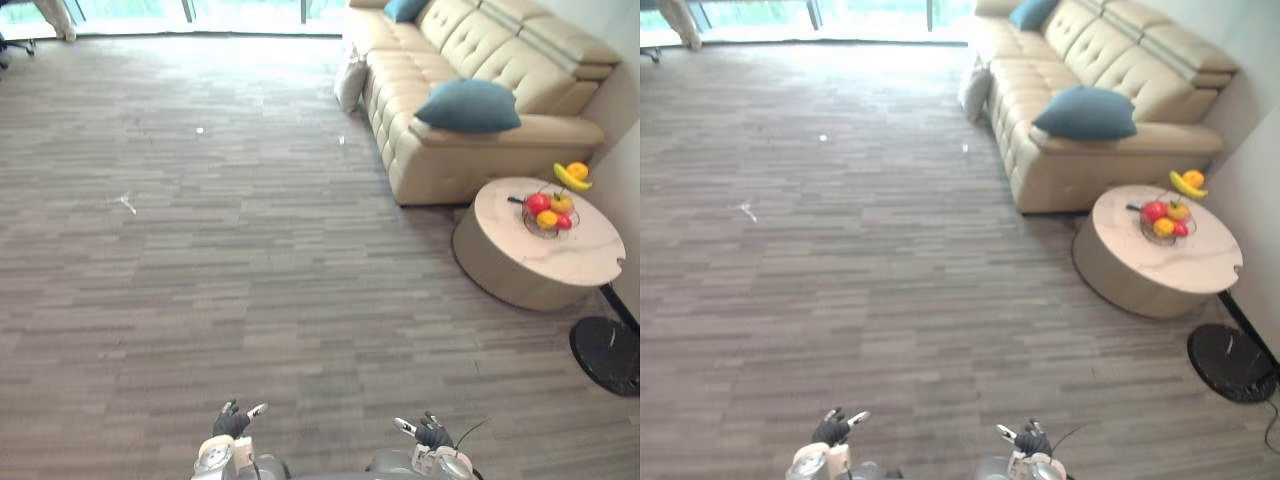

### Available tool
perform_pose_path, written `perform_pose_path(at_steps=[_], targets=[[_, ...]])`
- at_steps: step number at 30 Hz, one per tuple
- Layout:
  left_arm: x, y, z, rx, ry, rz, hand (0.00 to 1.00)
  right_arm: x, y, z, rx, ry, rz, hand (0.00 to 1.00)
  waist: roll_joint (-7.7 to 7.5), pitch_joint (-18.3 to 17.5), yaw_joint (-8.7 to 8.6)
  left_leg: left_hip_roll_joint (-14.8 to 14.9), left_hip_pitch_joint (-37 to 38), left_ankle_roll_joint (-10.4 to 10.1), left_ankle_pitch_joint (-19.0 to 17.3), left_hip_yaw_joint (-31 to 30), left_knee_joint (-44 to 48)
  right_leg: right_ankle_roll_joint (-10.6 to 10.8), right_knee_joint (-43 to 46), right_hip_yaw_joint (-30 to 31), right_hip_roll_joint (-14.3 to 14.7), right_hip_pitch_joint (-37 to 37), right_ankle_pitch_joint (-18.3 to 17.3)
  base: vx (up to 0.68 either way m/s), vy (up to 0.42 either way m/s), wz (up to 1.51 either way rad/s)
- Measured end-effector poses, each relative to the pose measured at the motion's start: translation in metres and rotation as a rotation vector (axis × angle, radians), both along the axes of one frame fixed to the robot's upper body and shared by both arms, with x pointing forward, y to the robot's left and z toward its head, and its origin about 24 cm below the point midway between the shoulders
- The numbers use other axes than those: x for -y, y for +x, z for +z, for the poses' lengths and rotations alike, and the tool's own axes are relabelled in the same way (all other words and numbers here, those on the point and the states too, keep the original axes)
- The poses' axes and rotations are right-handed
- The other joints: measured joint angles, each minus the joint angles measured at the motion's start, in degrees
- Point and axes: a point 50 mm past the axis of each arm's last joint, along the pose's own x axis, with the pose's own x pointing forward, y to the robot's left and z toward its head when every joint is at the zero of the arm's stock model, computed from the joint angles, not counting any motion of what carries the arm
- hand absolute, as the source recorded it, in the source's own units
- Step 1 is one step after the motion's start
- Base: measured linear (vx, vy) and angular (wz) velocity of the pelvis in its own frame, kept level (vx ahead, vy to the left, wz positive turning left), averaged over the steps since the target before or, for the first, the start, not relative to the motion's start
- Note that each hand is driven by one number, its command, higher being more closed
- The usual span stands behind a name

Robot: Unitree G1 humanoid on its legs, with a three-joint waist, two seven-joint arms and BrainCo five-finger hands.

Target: Pick up cushions and gather them together orderly.

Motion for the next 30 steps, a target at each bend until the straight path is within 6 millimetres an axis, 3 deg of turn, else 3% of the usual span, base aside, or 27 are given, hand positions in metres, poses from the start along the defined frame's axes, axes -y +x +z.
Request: perform_pose_path(at_steps=[2, 4, 5, 6, 7, 8, 10, 11, 12, 13, 15, 17, 18, 19, 21, 22, 24, 25, 26, 27, 28, 29, 30], targets=[[0.006, 0.002, 0.000, 0.003, -0.015, -0.004, 0.00, 0.002, 0.002, 0.002, 0.015, -0.005, -0.006, 0.00, 0.07, 0.04, -0.67, 0.07, 3.27, 0.23, -0.54, -0.12, -2.46, -0.96, -13.50, -3.56, 1.42, -3.52, 2.01, 0.56, -0.010, 0.40], [0.012, 0.003, -0.001, 0.005, -0.028, -0.012, 0.00, 0.002, 0.004, 0.003, 0.025, -0.008, -0.005, 0.00, -0.23, -0.07, -1.02, -0.52, 6.54, 0.08, -1.09, -1.68, -3.50, -2.36, -26.65, -3.03, 3.44, -4.11, 8.77, 0.67, -0.082, 0.63], [0.016, 0.002, -0.002, 0.001, -0.039, -0.011, 0.00, 0.003, 0.001, 0.002, 0.019, -0.009, -0.006, 0.00, 0.28, -0.44, -1.43, 0.05, 8.39, 0.00, -1.12, -3.87, -2.30, -5.95, -25.09, -0.98, 4.34, -3.07, 13.70, 0.72, -0.108, 0.53], [0.025, 0.002, -0.002, 0.004, -0.064, -0.002, 0.00, 0.007, 0.003, 0.004, 0.018, -0.028, 0.019, 0.00, 2.29, -1.25, -1.21, 1.89, 7.89, -1.56, -0.13, -5.09, 0.68, -6.30, -21.57, -2.12, 4.34, -3.20, 10.05, 0.84, -0.165, 0.47], [0.029, 0.003, -0.002, 0.004, -0.074, -0.005, 0.00, 0.007, 0.005, 0.004, 0.020, -0.036, 0.040, 0.00, 3.26, -1.29, -1.09, 2.42, 7.08, -2.44, 0.38, -6.14, 4.01, -6.44, -19.62, -2.88, 4.16, -2.86, 7.69, 0.67, -0.165, 0.37], [0.037, 0.005, -0.002, 0.007, -0.089, -0.010, 0.00, 0.011, 0.007, 0.006, 0.027, -0.048, 0.047, 0.00, 4.85, -0.94, -1.55, 4.06, 4.32, -4.23, 1.57, -8.35, 13.12, -6.44, -18.40, -4.23, 4.30, -0.60, 4.15, 0.66, -0.178, 0.42], [0.034, 0.006, -0.001, 0.019, -0.087, 0.003, 0.00, 0.012, 0.008, 0.006, 0.015, -0.053, 0.056, 0.00, 5.54, -0.59, -1.42, 8.12, -5.36, -9.89, 9.89, -10.75, 36.56, -7.08, -21.08, -4.57, 6.21, 5.94, 0.99, 0.58, -0.147, 0.14], [0.033, 0.006, -0.001, 0.023, -0.081, 0.011, 0.00, 0.012, 0.008, 0.006, 0.013, -0.053, 0.060, 0.00, 5.87, -0.22, -1.29, 9.87, -8.10, -9.68, 9.08, -10.37, 43.62, -7.34, -22.97, -4.42, 7.20, 8.84, 0.56, 0.74, -0.133, -0.34], [0.027, 0.008, 0.002, 0.043, -0.069, 0.034, 0.00, 0.007, 0.008, 0.005, 0.006, -0.049, 0.076, 0.00, 5.33, 0.46, -0.76, 12.59, -12.59, -8.44, 6.09, -8.13, 51.63, -8.11, -27.09, -3.58, 8.33, 15.22, 0.02, 0.70, -0.081, -0.45], [0.024, 0.010, 0.004, 0.059, -0.059, 0.040, 0.00, 0.002, 0.008, 0.004, 0.005, -0.033, 0.076, 0.00, 4.54, 0.38, -0.09, 13.18, -15.70, -7.61, 4.19, -6.33, 52.48, -8.08, -30.30, -2.54, 8.54, 19.13, -0.05, 0.67, -0.074, -0.56], [0.020, 0.013, 0.007, 0.086, -0.053, 0.056, 0.00, -0.005, 0.008, 0.003, 0.004, -0.010, 0.070, 0.00, 3.52, 0.40, 0.83, 13.29, -21.01, -5.18, 0.89, -3.07, 46.32, -7.88, -35.60, 0.42, 8.48, 25.16, 0.01, 0.51, 0.007, -0.69], [0.017, 0.015, 0.009, 0.104, -0.047, 0.068, 0.00, -0.011, 0.009, 0.002, 0.007, 0.010, 0.056, 0.00, 3.34, 0.45, 1.76, 11.07, -25.44, -4.57, 0.14, -3.54, 33.25, -6.43, -38.56, 3.38, 7.29, 28.77, -0.88, 0.51, 0.131, -0.89], [0.015, 0.016, 0.009, 0.111, -0.045, 0.072, 0.00, -0.011, 0.007, 0.002, 0.002, 0.014, 0.044, 0.00, 3.24, 0.45, 2.09, 8.96, -27.12, -5.37, 1.67, -5.10, 22.35, -4.90, -39.80, 5.03, 5.89, 30.74, -2.21, 0.54, 0.243, -0.80], [0.015, 0.016, 0.010, 0.113, -0.046, 0.076, 0.00, -0.009, 0.004, 0.001, -0.006, 0.011, 0.034, 0.00, 3.28, 0.39, 2.11, 7.25, -28.40, -5.84, 5.82, -6.53, 13.82, -3.69, -40.85, 6.26, 4.60, 32.76, -3.63, 0.55, 0.271, -0.75], [0.010, 0.012, 0.009, 0.107, -0.037, 0.083, 0.00, -0.011, -0.002, -0.003, -0.040, 0.018, 0.036, 0.00, 2.01, -0.56, 2.99, 5.18, -28.69, -5.28, 13.21, -6.72, 13.36, -2.29, -41.73, 8.80, 2.66, 34.81, -4.89, 0.63, 0.326, -0.60], [-0.001, 0.011, 0.009, 0.096, -0.008, 0.081, 0.00, -0.018, -0.008, -0.006, -0.057, 0.040, 0.030, 0.00, 0.18, -2.65, 2.59, 3.64, -29.02, -3.31, 10.54, -5.73, 14.81, -2.52, -41.13, 10.21, 0.41, 34.20, -2.88, 0.81, 0.403, -0.38], [-0.005, 0.007, 0.008, 0.077, 0.000, 0.082, 0.00, -0.021, -0.011, -0.007, -0.064, 0.048, 0.024, 0.00, -1.14, -3.20, 2.84, 3.13, -28.37, -1.73, 8.72, -4.22, 16.58, 0.37, -35.74, 12.00, -0.64, 31.85, 0.63, 0.64, 0.338, -0.17], [-0.011, 0.008, 0.009, 0.078, 0.017, 0.077, 0.00, -0.025, -0.013, -0.008, -0.066, 0.062, 0.008, 0.00, -2.75, -2.89, 3.04, 1.26, -24.74, -0.59, 7.32, -3.21, 15.27, 3.23, -24.99, 13.38, -1.37, 28.64, 3.34, 0.57, 0.306, -0.13], [-0.011, 0.006, 0.007, 0.064, 0.017, 0.071, 0.00, -0.024, -0.012, -0.007, -0.061, 0.061, 0.003, 0.00, -3.03, -2.91, 2.65, 0.25, -21.77, -0.32, 6.04, -3.10, 13.56, 5.31, -16.05, 13.94, -1.48, 25.02, 7.31, 0.66, 0.328, -0.05], [-0.008, 0.007, 0.007, 0.057, 0.014, 0.053, 0.00, -0.021, -0.011, -0.007, -0.054, 0.052, 0.001, 0.00, -2.24, -2.32, 2.18, -0.75, -17.09, -0.44, 3.91, -3.20, 10.80, 8.29, -3.00, 13.95, -1.58, 19.63, 13.45, 0.53, 0.232, 0.06], [-0.008, 0.006, 0.006, 0.050, 0.017, 0.044, 0.00, -0.020, -0.010, -0.006, -0.048, 0.049, 0.008, 0.00, -2.54, -2.17, 2.07, -1.56, -14.49, -0.15, 3.34, -3.28, 9.86, 7.76, 3.80, 13.73, -1.84, 16.60, 12.24, 0.51, 0.176, 0.12], [-0.004, 0.005, 0.004, 0.035, 0.018, 0.011, 0.00, -0.016, -0.008, -0.005, -0.039, 0.036, 0.013, 0.00, -2.15, -2.23, 1.77, -2.19, -9.87, 0.23, 2.30, -3.40, 7.53, 5.73, 10.02, 11.69, -1.74, 12.14, 8.76, 0.48, 0.129, 0.15], [0.001, 0.006, 0.004, 0.035, 0.009, -0.004, 0.00, -0.012, -0.007, -0.003, -0.029, 0.023, 0.015, 0.00, -1.36, -2.28, 1.58, -1.97, -7.02, 0.46, 1.39, -3.47, 5.71, 4.29, 10.84, 8.48, -1.67, 9.01, 6.28, 0.57, 0.129, 0.13]])
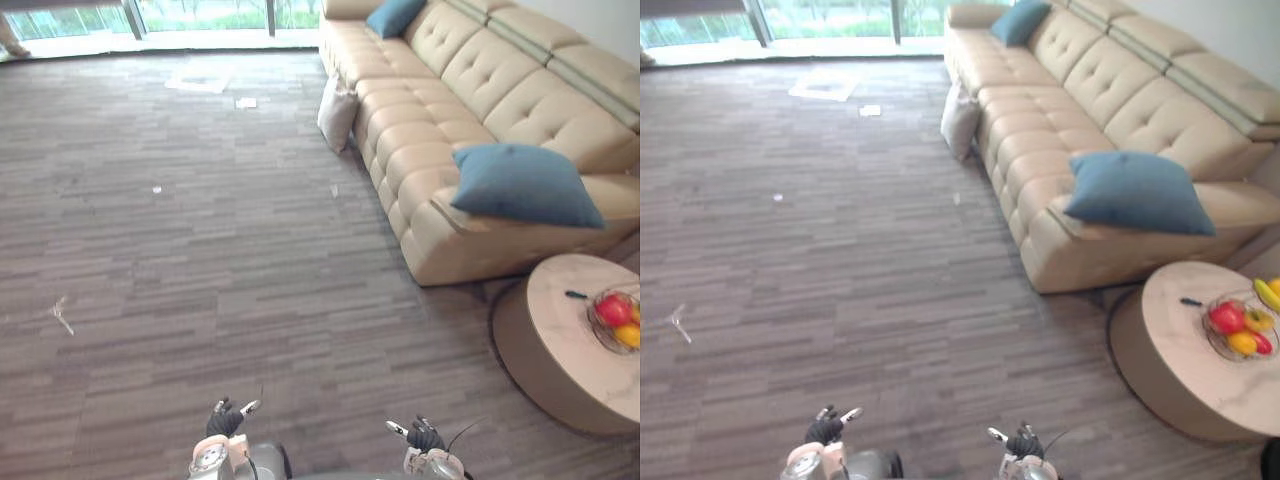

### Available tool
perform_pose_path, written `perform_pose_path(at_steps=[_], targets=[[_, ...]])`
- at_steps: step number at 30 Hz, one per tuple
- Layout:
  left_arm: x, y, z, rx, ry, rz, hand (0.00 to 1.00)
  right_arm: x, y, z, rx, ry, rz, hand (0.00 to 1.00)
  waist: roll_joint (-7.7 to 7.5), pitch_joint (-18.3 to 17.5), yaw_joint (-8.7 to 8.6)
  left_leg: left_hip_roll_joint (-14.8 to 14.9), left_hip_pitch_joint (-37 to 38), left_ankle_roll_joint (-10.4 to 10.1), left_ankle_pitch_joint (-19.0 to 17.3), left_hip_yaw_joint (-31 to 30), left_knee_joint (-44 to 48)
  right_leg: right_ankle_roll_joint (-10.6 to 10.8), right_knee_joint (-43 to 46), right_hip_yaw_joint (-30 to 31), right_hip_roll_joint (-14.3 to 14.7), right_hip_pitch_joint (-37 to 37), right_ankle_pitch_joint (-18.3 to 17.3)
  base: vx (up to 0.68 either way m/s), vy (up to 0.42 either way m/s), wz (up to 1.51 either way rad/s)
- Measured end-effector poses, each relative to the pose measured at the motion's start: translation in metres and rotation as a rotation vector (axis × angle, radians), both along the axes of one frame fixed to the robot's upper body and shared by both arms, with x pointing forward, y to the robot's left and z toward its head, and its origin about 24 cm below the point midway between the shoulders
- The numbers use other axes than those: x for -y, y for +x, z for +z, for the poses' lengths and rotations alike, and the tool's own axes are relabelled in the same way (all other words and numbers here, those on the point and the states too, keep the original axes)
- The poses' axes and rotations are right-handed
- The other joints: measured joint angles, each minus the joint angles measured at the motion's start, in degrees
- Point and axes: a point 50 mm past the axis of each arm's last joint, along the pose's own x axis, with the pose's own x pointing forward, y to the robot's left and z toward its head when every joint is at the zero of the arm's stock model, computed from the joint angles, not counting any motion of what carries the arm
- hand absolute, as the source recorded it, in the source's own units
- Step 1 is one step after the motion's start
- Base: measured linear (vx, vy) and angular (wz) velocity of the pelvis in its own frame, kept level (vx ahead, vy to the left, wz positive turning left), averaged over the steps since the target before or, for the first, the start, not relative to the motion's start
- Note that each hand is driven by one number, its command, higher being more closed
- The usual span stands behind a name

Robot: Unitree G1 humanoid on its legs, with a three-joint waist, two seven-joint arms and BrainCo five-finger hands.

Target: Pick up cushions and gather them together orderly.

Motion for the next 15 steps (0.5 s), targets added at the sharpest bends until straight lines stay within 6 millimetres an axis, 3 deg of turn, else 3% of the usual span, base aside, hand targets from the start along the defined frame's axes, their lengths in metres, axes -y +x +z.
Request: perform_pose_path(at_steps=[2, 4, 5, 6, 7, 8, 10, 11, 12, 13, 14, 15], targets=[[0.008, -0.001, -0.003, -0.016, -0.017, -0.024, 0.00, 0.006, 0.006, 0.004, 0.027, -0.030, 0.021, 0.00, 1.43, 0.80, -0.54, 0.63, 6.89, 0.20, -0.41, -0.25, -5.19, -3.49, -5.74, -7.34, 0.19, -5.98, -5.32, 0.50, 0.062, 0.17], [0.012, -0.003, -0.004, -0.030, -0.025, -0.028, 0.00, 0.011, 0.010, 0.005, 0.034, -0.044, 0.023, 0.00, 1.81, 1.07, -1.70, 1.65, 10.93, 0.80, -1.41, -0.95, -7.53, -4.40, -17.21, -11.55, 1.62, -11.06, -5.65, 0.51, -0.038, 0.35], [0.013, -0.003, -0.004, -0.030, -0.026, -0.037, 0.00, 0.012, 0.012, 0.006, 0.035, -0.047, 0.026, 0.00, 1.84, 1.22, -1.84, 2.00, 11.94, 1.03, -2.00, -1.44, -7.66, -4.42, -24.14, -11.62, 2.67, -12.66, -3.78, 0.58, -0.133, 0.42], [0.013, -0.003, -0.004, -0.031, -0.021, -0.050, 0.00, 0.013, 0.010, 0.005, 0.032, -0.045, 0.015, 0.00, 1.30, 1.31, -1.94, 1.47, 13.17, 1.01, -2.16, -2.09, -7.80, -4.49, -33.55, -10.90, 3.41, -12.51, -0.02, 0.73, -0.206, 0.44], [0.013, -0.004, -0.005, -0.035, -0.021, -0.052, 0.00, 0.014, 0.008, 0.005, 0.029, -0.045, 0.013, 0.00, 1.10, 1.27, -2.10, 1.20, 14.32, 0.90, -2.33, -3.27, -7.77, -5.60, -36.54, -9.51, 3.85, -12.45, 4.93, 0.75, -0.218, 0.47], [0.019, -0.005, -0.006, -0.039, -0.039, -0.048, 0.00, 0.019, 0.008, 0.006, 0.028, -0.061, 0.019, 0.00, 2.73, 1.15, -2.47, 2.40, 16.01, 0.83, -2.33, -5.11, -7.08, -7.40, -33.49, -8.77, 4.71, -11.74, 5.14, 0.75, -0.228, 0.36], [0.032, -0.005, -0.007, -0.035, -0.076, -0.030, 0.00, 0.024, 0.014, 0.009, 0.039, -0.080, 0.039, 0.00, 5.19, 1.37, -2.58, 3.84, 14.13, -1.64, -0.78, -7.35, 0.98, -8.32, -27.63, -10.28, 4.08, -11.20, -1.57, 0.53, -0.180, 0.37], [0.035, -0.005, -0.007, -0.034, -0.083, -0.031, 0.00, 0.024, 0.015, 0.009, 0.044, -0.083, 0.040, 0.00, 5.76, 1.46, -2.80, 4.58, 12.34, -2.68, -0.17, -8.22, 6.16, -8.51, -26.81, -11.12, 4.00, -10.20, -3.31, 0.60, -0.203, 0.45], [0.036, -0.003, -0.006, -0.027, -0.088, -0.025, 0.00, 0.026, 0.015, 0.009, 0.038, -0.093, 0.059, 0.00, 7.01, 1.40, -2.87, 6.52, 7.82, -8.03, 3.77, -9.19, 18.28, -9.05, -27.03, -12.21, 4.31, -7.09, -5.82, 0.60, -0.194, 0.32], [0.033, -0.004, -0.005, -0.022, -0.086, -0.004, 0.00, 0.026, 0.014, 0.009, 0.028, -0.095, 0.066, 0.00, 7.02, 1.65, -2.59, 9.32, 2.70, -12.25, 8.36, -8.87, 30.26, -9.62, -28.74, -12.79, 5.19, -3.24, -7.27, 0.60, -0.179, 0.20], [0.031, -0.004, -0.005, -0.016, -0.084, 0.014, 0.00, 0.026, 0.013, 0.009, 0.024, -0.096, 0.063, 0.00, 7.36, 1.89, -2.54, 11.43, 0.13, -12.13, 7.81, -7.76, 36.74, -9.89, -30.51, -13.05, 6.01, -0.29, -7.69, 0.57, -0.131, -0.12], [0.026, -0.003, -0.003, -0.001, -0.076, 0.040, 0.00, 0.024, 0.012, 0.007, 0.016, -0.089, 0.062, 0.00, 7.16, 2.20, -2.18, 14.43, -3.34, -10.58, 5.79, -4.38, 43.52, -10.27, -34.25, -13.09, 6.99, 4.98, -7.94, 0.65, -0.127, -0.18]])
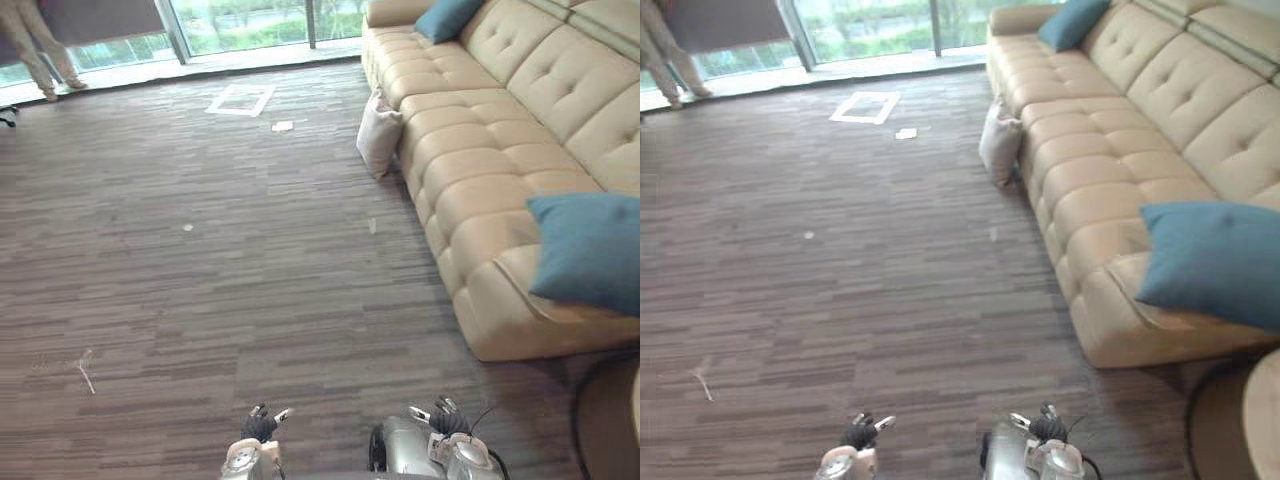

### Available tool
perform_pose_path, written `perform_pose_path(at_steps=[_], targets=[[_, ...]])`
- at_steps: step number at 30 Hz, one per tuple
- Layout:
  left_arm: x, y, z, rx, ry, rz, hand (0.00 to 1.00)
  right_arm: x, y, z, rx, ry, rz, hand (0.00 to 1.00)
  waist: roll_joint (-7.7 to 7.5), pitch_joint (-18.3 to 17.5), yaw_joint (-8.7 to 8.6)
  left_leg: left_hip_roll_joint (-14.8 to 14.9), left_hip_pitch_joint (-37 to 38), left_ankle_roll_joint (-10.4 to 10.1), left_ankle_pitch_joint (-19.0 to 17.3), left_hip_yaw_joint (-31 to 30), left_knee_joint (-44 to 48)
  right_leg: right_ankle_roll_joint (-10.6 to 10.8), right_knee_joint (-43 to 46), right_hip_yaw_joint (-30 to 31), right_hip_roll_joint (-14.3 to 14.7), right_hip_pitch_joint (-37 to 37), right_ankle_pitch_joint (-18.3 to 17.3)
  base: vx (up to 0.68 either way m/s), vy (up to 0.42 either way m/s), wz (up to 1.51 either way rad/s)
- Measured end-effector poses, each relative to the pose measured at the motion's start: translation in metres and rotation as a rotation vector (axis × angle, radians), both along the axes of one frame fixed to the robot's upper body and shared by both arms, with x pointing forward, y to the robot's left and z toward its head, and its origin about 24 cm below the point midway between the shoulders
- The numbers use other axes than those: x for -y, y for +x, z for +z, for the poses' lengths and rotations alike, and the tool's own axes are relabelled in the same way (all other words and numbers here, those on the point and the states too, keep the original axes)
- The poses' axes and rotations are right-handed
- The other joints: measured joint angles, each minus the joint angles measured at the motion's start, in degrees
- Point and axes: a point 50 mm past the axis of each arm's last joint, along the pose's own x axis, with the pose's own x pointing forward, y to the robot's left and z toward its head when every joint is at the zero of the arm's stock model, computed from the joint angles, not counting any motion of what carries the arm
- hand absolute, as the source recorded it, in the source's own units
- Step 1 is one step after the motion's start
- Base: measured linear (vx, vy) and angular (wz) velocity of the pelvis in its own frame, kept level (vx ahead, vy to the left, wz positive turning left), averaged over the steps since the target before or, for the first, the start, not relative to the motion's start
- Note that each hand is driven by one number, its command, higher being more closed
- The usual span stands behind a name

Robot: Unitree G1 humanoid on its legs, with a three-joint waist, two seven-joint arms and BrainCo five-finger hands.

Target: Pick up cushions and gather them together orderly.

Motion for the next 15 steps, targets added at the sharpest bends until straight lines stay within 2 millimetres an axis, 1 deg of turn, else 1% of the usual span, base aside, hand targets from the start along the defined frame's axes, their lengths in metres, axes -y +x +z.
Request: perform_pose_path(at_steps=[1, 2, 3, 4, 5, 6, 7, 8, 9, 10, 11, 12, 13, 14, 15], targets=[[-0.004, 0.002, 0.002, 0.012, 0.009, 0.009, 0.00, -0.004, 0.001, 0.000, 0.002, 0.015, -0.002, 0.00, -0.72, 0.18, 0.06, 1.43, -3.12, 1.80, -2.25, 2.90, 1.21, 0.00, -4.30, -0.01, 0.07, 4.91, 0.00, 0.61, -0.117, -0.16], [-0.005, 0.003, 0.003, 0.020, 0.013, 0.010, 0.00, -0.006, 0.000, -0.001, 0.001, 0.023, -0.010, 0.00, -1.23, 0.11, 0.09, 2.00, -5.15, 2.61, -3.35, 4.77, 0.12, 0.33, -6.76, -0.01, -0.08, 7.23, 0.20, 0.46, -0.062, -0.09], [-0.006, 0.005, 0.004, 0.031, 0.016, 0.010, 0.00, -0.008, -0.003, -0.003, -0.009, 0.039, -0.027, 0.00, -1.75, 0.07, 0.58, 2.54, -8.41, 4.20, -5.46, 8.77, -5.26, 0.78, -10.91, 0.34, -0.47, 11.47, 0.49, 0.37, -0.023, -0.13], [-0.006, 0.006, 0.005, 0.037, 0.018, 0.008, 0.00, -0.008, -0.004, -0.003, -0.014, 0.041, -0.033, 0.00, -1.76, 0.09, 0.79, 2.15, -10.25, 4.73, -6.11, 10.14, -10.12, 0.85, -12.81, 0.52, -0.79, 13.49, 0.51, 0.50, 0.040, -0.25], [-0.007, 0.007, 0.005, 0.042, 0.022, 0.008, 0.00, -0.008, -0.005, -0.004, -0.019, 0.045, -0.049, 0.00, -1.82, 0.12, 1.01, 0.41, -12.56, 4.68, -5.98, 10.87, -19.34, 1.14, -15.08, 0.96, -1.60, 16.16, 0.34, 0.54, 0.115, -0.30], [-0.009, 0.008, 0.006, 0.047, 0.026, 0.011, 0.00, -0.008, -0.006, -0.005, -0.023, 0.045, -0.052, 0.00, -2.04, 0.13, 1.19, -1.77, -13.85, 4.52, -4.20, 10.43, -28.54, 2.02, -16.63, 1.63, -2.67, 18.24, -0.11, 0.56, 0.145, -0.32], [-0.010, 0.008, 0.006, 0.047, 0.028, 0.012, 0.00, -0.008, -0.006, -0.005, -0.028, 0.045, -0.052, 0.00, -2.12, 0.18, 1.24, -2.88, -14.35, 4.23, -2.38, 9.97, -33.71, 2.65, -17.49, 2.02, -3.16, 19.14, -0.34, 0.54, 0.192, -0.46], [-0.014, 0.006, 0.006, 0.042, 0.037, 0.007, 0.00, -0.009, -0.009, -0.007, -0.047, 0.045, -0.050, 0.00, -2.02, 0.17, 1.64, -4.64, -15.85, 3.71, 4.74, 7.93, -39.60, 4.05, -19.58, 3.46, -3.61, 20.98, -0.71, 0.53, 0.232, -0.70], [-0.018, 0.003, 0.005, 0.030, 0.053, -0.011, 0.00, -0.009, -0.012, -0.009, -0.062, 0.043, -0.045, 0.00, -2.90, 0.10, 2.53, -5.70, -15.80, 5.92, 8.45, 7.75, -39.50, 4.61, -20.78, 5.84, -4.55, 22.57, -0.47, 0.53, 0.266, -0.64], [-0.024, 0.002, 0.005, 0.022, 0.070, -0.016, 0.00, -0.013, -0.014, -0.010, -0.072, 0.053, -0.044, 0.00, -3.85, -0.45, 2.53, -6.41, -15.62, 6.01, 7.55, 8.02, -39.73, 4.69, -20.83, 6.21, -5.60, 22.58, 0.10, 0.70, 0.332, -0.20], [-0.029, 0.001, 0.004, 0.006, 0.083, -0.026, 0.00, -0.016, -0.017, -0.012, -0.077, 0.065, -0.058, 0.00, -4.67, -0.93, 1.62, -7.09, -15.37, 7.61, 6.73, 7.87, -38.83, 6.26, -19.75, 7.48, -6.71, 21.93, 3.74, 0.71, 0.343, 0.18], [-0.035, -0.002, 0.003, -0.006, 0.095, -0.017, 0.00, -0.017, -0.023, -0.014, -0.093, 0.073, -0.076, 0.00, -5.63, -0.78, 1.72, -7.20, -14.68, 8.84, 5.76, 8.00, -36.64, 7.81, -16.26, 10.93, -7.01, 21.32, 6.96, 0.70, 0.322, 0.22], [-0.040, -0.005, 0.003, -0.017, 0.104, -0.011, 0.00, -0.020, -0.022, -0.014, -0.094, 0.080, -0.077, 0.00, -6.29, -0.41, 1.80, -7.53, -13.83, 9.36, 5.44, 8.01, -35.10, 8.26, -13.33, 12.09, -7.19, 21.29, 8.68, 0.50, 0.267, 0.16], [-0.046, -0.008, 0.002, -0.031, 0.113, -0.007, 0.00, -0.025, -0.026, -0.016, -0.106, 0.095, -0.082, 0.00, -7.16, -0.24, 1.66, -9.06, -12.94, 9.92, 3.34, 7.93, -32.37, 9.94, -4.95, 13.24, -7.48, 19.48, 12.77, 0.33, 0.216, 0.19], [-0.043, -0.014, 0.000, -0.048, 0.111, -0.022, 0.00, -0.019, -0.033, -0.017, -0.125, 0.075, -0.077, 0.00, -6.63, -1.85, 1.24, -10.85, -10.03, 10.34, 2.76, 6.67, -36.94, 13.23, 3.50, 14.76, -7.36, 15.72, 16.91, 0.44, 0.288, 0.17]])
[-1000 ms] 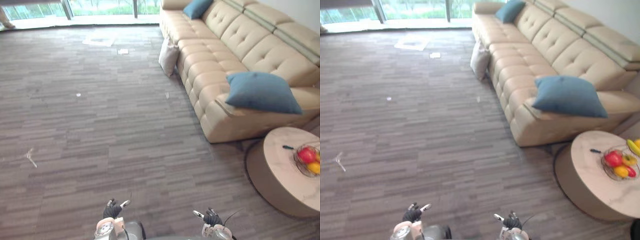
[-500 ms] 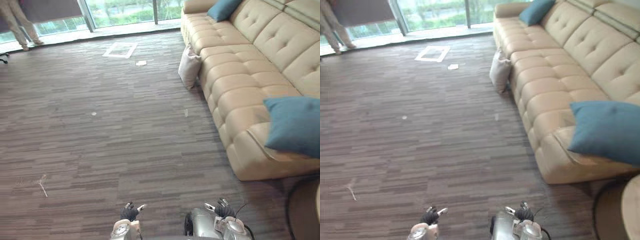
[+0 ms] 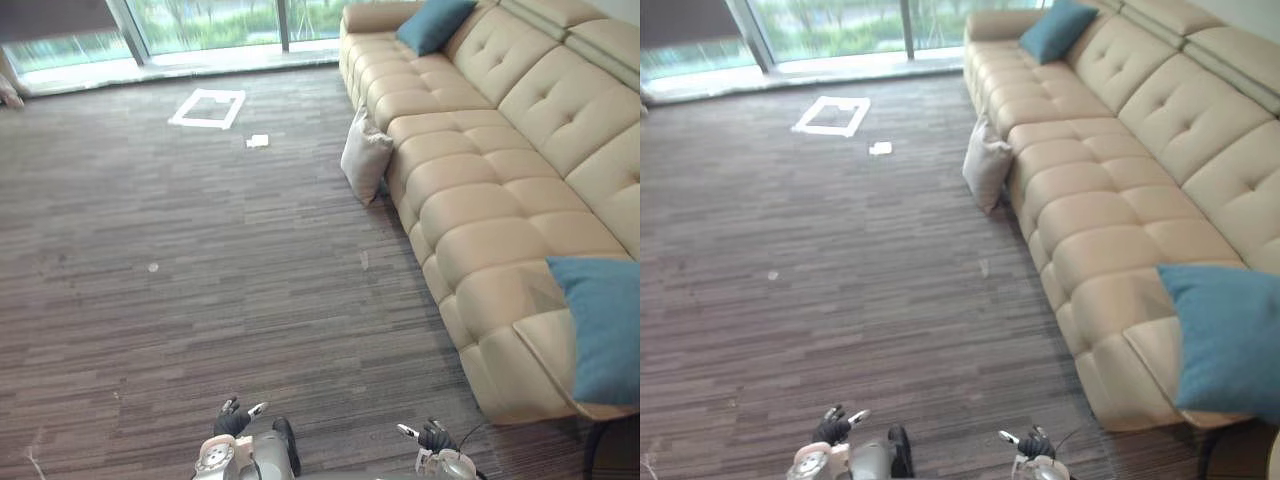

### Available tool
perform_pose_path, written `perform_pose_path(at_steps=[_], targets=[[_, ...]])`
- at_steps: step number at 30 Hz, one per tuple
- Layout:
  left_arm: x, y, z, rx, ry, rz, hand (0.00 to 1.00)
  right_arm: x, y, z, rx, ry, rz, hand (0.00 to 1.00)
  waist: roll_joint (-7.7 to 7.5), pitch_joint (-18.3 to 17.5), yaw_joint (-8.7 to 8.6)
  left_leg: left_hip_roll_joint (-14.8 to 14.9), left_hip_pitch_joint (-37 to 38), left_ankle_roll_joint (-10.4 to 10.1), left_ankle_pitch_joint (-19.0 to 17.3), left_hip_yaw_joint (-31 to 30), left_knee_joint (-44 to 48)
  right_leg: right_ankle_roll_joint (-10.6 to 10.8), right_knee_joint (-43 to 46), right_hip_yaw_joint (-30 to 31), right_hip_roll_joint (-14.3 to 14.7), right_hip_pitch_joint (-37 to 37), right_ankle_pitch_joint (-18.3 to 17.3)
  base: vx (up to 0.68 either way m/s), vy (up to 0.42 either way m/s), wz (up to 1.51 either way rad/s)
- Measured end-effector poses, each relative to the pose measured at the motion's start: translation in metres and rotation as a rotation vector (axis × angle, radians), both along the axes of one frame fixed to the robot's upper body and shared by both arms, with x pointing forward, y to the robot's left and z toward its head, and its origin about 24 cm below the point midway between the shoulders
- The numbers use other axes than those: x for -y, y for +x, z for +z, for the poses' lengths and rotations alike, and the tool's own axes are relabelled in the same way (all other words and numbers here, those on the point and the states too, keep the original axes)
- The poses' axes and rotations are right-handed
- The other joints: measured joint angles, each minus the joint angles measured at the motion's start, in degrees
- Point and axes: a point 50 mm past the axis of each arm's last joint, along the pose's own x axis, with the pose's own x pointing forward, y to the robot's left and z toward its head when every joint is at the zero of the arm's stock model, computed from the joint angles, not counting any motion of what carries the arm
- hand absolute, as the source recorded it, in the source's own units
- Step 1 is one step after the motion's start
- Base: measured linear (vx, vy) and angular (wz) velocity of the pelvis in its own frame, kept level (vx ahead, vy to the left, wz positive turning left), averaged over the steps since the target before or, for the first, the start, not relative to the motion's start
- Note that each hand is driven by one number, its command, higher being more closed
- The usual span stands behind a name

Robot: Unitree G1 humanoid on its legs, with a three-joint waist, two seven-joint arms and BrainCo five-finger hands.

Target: Pick up cushions and gather them together orderly.

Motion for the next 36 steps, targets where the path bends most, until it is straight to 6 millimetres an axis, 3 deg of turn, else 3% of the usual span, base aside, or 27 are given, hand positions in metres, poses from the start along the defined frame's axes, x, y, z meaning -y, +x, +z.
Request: perform_pose_path(at_steps=[1, 2, 3, 5, 6, 7, 8, 10, 11, 12, 14, 15, 16, 17, 18, 19, 20, 21, 23, 25, 27, 28, 29, 30, 32, 34, 36], targets=[[0.006, -0.003, -0.002, -0.014, -0.006, -0.031, 0.00, 0.006, -0.003, 0.000, -0.009, -0.015, 0.007, 0.00, 0.62, -0.53, -0.20, -0.37, 4.39, -0.95, -4.46, -0.42, -3.98, 2.21, 9.58, 0.33, 0.00, -3.67, 4.31, 0.46, 0.222, 0.20], [-0.002, -0.003, -0.001, -0.021, 0.013, -0.040, 0.00, 0.000, 0.001, 0.000, 0.006, -0.003, 0.014, 0.00, -1.35, -0.08, -0.39, -3.02, 8.34, -0.08, -5.72, -0.49, -5.76, 0.93, 21.48, 0.64, -1.67, -8.70, 0.54, 0.60, 0.191, 0.16], [0.002, -0.003, -0.003, -0.034, 0.003, -0.036, 0.00, 0.003, 0.005, 0.002, 0.024, -0.011, 0.016, 0.00, -0.73, 0.05, -0.51, -3.79, 11.78, 0.55, -7.34, -0.59, -7.22, -3.01, 27.58, -1.60, -1.61, -14.46, -5.31, 0.49, 0.093, 0.15], [0.010, -0.003, -0.005, -0.049, -0.018, -0.054, 0.00, 0.011, 0.012, 0.007, 0.067, -0.037, 0.019, 0.00, 1.41, 1.17, -1.08, -3.19, 16.60, 0.81, -8.35, -1.01, -9.54, -6.46, 27.79, -6.29, 0.13, -19.82, -11.66, 0.48, 0.079, 0.19], [0.018, -0.003, -0.007, -0.066, -0.035, -0.084, 0.00, 0.018, 0.019, 0.012, 0.103, -0.056, 0.021, 0.00, 3.14, 1.79, -1.85, -2.20, 20.23, 1.48, -9.07, -2.23, -11.46, -8.28, 22.70, -10.66, 2.21, -23.77, -14.99, 0.68, 0.037, 0.62], [0.022, -0.001, -0.007, -0.065, -0.043, -0.093, 0.00, 0.021, 0.023, 0.014, 0.123, -0.066, 0.018, 0.00, 3.52, 2.08, -2.43, -1.50, 22.63, 1.61, -9.14, -3.16, -13.37, -8.61, 14.91, -13.83, 3.73, -27.35, -15.56, 0.56, -0.015, 0.70], [0.022, 0.001, -0.007, -0.061, -0.043, -0.094, 0.00, 0.022, 0.024, 0.015, 0.127, -0.067, 0.018, 0.00, 3.28, 2.08, -2.67, -1.42, 23.42, 1.63, -9.15, -3.61, -13.95, -8.73, 11.39, -14.72, 3.88, -28.55, -15.23, 0.71, -0.074, 0.94], [0.021, 0.005, -0.004, -0.041, -0.031, -0.105, 0.00, 0.021, 0.022, 0.015, 0.128, -0.068, 0.017, 0.00, 1.10, 2.29, -3.34, -2.57, 28.97, 0.50, -9.93, -5.51, -17.30, -8.83, -9.24, -16.30, 4.00, -30.81, -5.79, 0.67, -0.153, 1.05], [0.021, 0.004, -0.005, -0.042, -0.031, -0.104, 0.00, 0.021, 0.020, 0.014, 0.119, -0.066, 0.014, 0.00, 0.76, 2.19, -3.56, -2.69, 30.39, -0.21, -10.45, -6.28, -17.35, -11.19, -8.32, -15.43, 4.07, -30.77, 0.05, 0.73, -0.182, 0.64], [0.029, 0.003, -0.006, -0.043, -0.056, -0.095, 0.00, 0.027, 0.021, 0.015, 0.114, -0.081, 0.021, 0.00, 2.55, 1.53, -3.05, -0.96, 31.58, -0.88, -9.82, -6.56, -16.60, -12.60, -4.07, -15.70, 4.70, -31.03, -3.13, 0.70, -0.174, 0.29], [0.037, 0.005, -0.006, -0.040, -0.068, -0.110, 0.00, 0.030, 0.024, 0.017, 0.127, -0.090, 0.019, 0.00, 4.33, 1.51, -3.28, 0.67, 30.34, -3.52, -8.17, -7.18, -11.04, -14.08, 0.55, -16.47, 5.02, -30.88, -8.11, 0.78, -0.227, 0.11], [0.042, 0.006, -0.006, -0.038, -0.080, -0.109, 0.00, 0.032, 0.026, 0.018, 0.128, -0.093, 0.020, 0.00, 5.14, 1.53, -3.78, 2.31, 27.44, -5.95, -6.80, -8.13, -2.15, -14.40, 1.01, -17.11, 5.76, -28.88, -10.79, 0.63, -0.194, 0.06], [0.041, 0.008, -0.005, -0.027, -0.083, -0.085, 0.00, 0.030, 0.026, 0.017, 0.124, -0.092, 0.028, 0.00, 5.44, 1.79, -3.85, 4.15, 22.40, -11.96, -2.97, -10.32, 11.47, -14.71, -0.57, -17.04, 6.70, -25.53, -12.19, 0.62, -0.162, -0.02], [0.042, 0.010, -0.004, -0.012, -0.088, -0.073, 0.00, 0.030, 0.026, 0.017, 0.122, -0.091, 0.030, 0.00, 5.60, 1.97, -3.58, 5.44, 18.97, -15.75, -0.80, -11.27, 20.01, -14.84, -2.08, -16.87, 7.72, -23.00, -12.76, 0.60, -0.131, -0.22], [0.042, 0.013, -0.002, 0.012, -0.093, -0.058, 0.00, 0.026, 0.025, 0.016, 0.111, -0.082, 0.037, 0.00, 5.95, 2.21, -3.41, 8.04, 14.15, -15.86, -0.80, -10.36, 32.70, -15.56, -5.17, -16.32, 9.63, -18.06, -13.57, 0.59, -0.112, -0.33], [0.041, 0.014, -0.001, 0.021, -0.091, -0.047, 0.00, 0.022, 0.025, 0.015, 0.107, -0.074, 0.044, 0.00, 5.97, 2.25, -3.30, 9.25, 12.60, -14.79, -1.41, -9.23, 36.44, -15.78, -6.54, -15.88, 10.34, -15.75, -13.85, 0.54, -0.083, -0.51], [0.035, 0.014, 0.001, 0.035, -0.078, -0.027, 0.00, 0.014, 0.025, 0.014, 0.105, -0.056, 0.060, 0.00, 4.83, 2.68, -2.87, 11.37, 9.30, -11.28, -3.57, -5.71, 40.54, -16.06, -9.58, -14.62, 11.04, -11.02, -14.55, 0.45, -0.053, -0.57], [0.032, 0.016, 0.003, 0.051, -0.068, -0.021, 0.00, 0.011, 0.026, 0.014, 0.106, -0.050, 0.063, 0.00, 4.05, 2.34, -2.52, 12.41, 5.66, -8.42, -5.70, -2.53, 39.95, -16.06, -12.42, -12.82, 10.99, -7.36, -15.50, 0.53, -0.026, -0.64], [0.030, 0.019, 0.005, 0.066, -0.065, -0.012, 0.00, 0.013, 0.023, 0.013, 0.097, -0.049, 0.043, 0.00, 4.04, 2.42, -1.28, 12.92, 0.19, -5.38, -8.88, 1.01, 30.54, -14.78, -16.42, -9.64, 10.20, -2.70, -14.88, 0.45, 0.059, -0.79], [0.026, 0.021, 0.006, 0.076, -0.052, -0.014, 0.00, 0.011, 0.020, 0.011, 0.088, -0.041, 0.012, 0.00, 3.46, 2.44, -0.50, 9.74, -3.03, -5.84, -8.73, 0.04, 15.12, -12.62, -18.48, -7.21, 7.60, 0.11, -15.86, 0.50, 0.222, -0.85], [0.026, 0.021, 0.006, 0.077, -0.045, -0.034, 0.00, 0.012, 0.016, 0.009, 0.072, -0.040, 0.002, 0.00, 3.45, 2.25, -0.48, 5.47, -4.12, -7.02, -3.81, -5.31, -2.29, -10.19, -20.73, -5.04, 5.33, 2.60, -17.26, 0.55, 0.332, -0.77], [0.027, 0.019, 0.005, 0.070, -0.042, -0.049, 0.00, 0.013, 0.012, 0.007, 0.050, -0.040, 0.005, 0.00, 3.71, 2.04, 0.02, 4.46, -4.40, -8.14, 3.46, -7.46, -4.75, -8.55, -21.81, -3.01, 4.70, 4.28, -18.27, 0.43, 0.323, -0.64], [0.027, 0.018, 0.004, 0.064, -0.043, -0.052, 0.00, 0.013, 0.011, 0.007, 0.045, -0.041, 0.007, 0.00, 3.43, 1.89, 0.07, 3.84, -4.13, -7.09, 5.79, -7.76, -4.55, -8.36, -22.04, -2.16, 4.21, 4.72, -18.29, 0.56, 0.383, -0.61], [0.013, 0.016, 0.005, 0.050, -0.008, -0.053, 0.00, 0.000, 0.008, 0.004, 0.034, -0.008, 0.006, 0.00, 0.71, 0.12, -0.42, 1.61, -3.84, -5.09, 3.46, -5.90, -4.41, -7.53, -20.51, -0.41, 1.02, 4.00, -16.37, 0.47, 0.280, -0.35], [0.010, 0.015, 0.004, 0.044, -0.003, -0.054, 0.00, -0.003, 0.006, 0.003, 0.030, -0.001, 0.008, 0.00, -0.42, -0.48, 0.08, 1.09, -3.59, -3.29, 1.87, -3.96, -2.85, -6.20, -15.66, 1.68, -0.01, 1.01, -14.15, 0.56, 0.330, -0.41], [0.009, 0.012, 0.002, 0.018, -0.001, -0.055, 0.00, -0.003, 0.005, 0.003, 0.032, -0.001, 0.008, 0.00, -0.46, -0.20, -0.19, -0.43, 2.71, -0.90, -0.69, -0.82, -4.95, -1.65, 3.21, 4.04, -1.03, -6.34, -7.18, 0.54, 0.346, -0.44], [0.010, 0.008, -0.001, -0.014, -0.010, -0.053, 0.00, 0.004, 0.009, 0.006, 0.055, -0.023, 0.018, 0.00, 0.72, 0.54, -0.23, -0.84, 10.46, -0.96, -3.63, 0.81, -8.07, -1.39, 18.20, 1.84, -1.05, -12.26, -8.10, 0.41, 0.253, -0.57]])
